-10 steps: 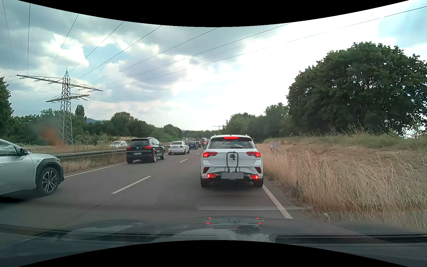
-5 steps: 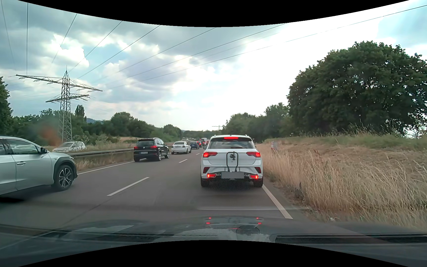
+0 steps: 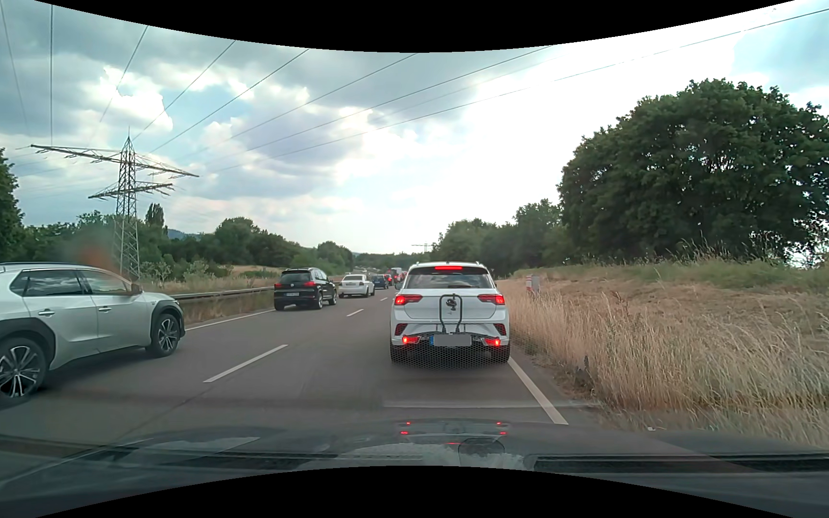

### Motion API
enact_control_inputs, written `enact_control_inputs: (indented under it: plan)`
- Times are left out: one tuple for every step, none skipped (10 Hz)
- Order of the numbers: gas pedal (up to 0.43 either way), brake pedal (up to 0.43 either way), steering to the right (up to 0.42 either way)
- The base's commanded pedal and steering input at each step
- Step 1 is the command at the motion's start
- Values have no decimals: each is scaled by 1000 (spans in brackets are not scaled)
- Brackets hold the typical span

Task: Follow the waypoints while adhering to traffic rules and regulations

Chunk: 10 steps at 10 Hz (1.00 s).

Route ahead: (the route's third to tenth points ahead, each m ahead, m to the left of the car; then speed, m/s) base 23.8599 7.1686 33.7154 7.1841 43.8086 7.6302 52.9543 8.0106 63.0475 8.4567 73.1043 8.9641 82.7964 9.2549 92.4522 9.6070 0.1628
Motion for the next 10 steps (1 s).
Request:
enact_control_inputs:
  plan:
    - [0,165,-5]
    - [0,171,-5]
    - [0,171,-5]
    - [0,171,-5]
    - [0,177,-5]
    - [0,177,-5]
    - [0,183,-5]
    - [0,189,-6]
    - [0,195,-6]
    - [0,201,-7]
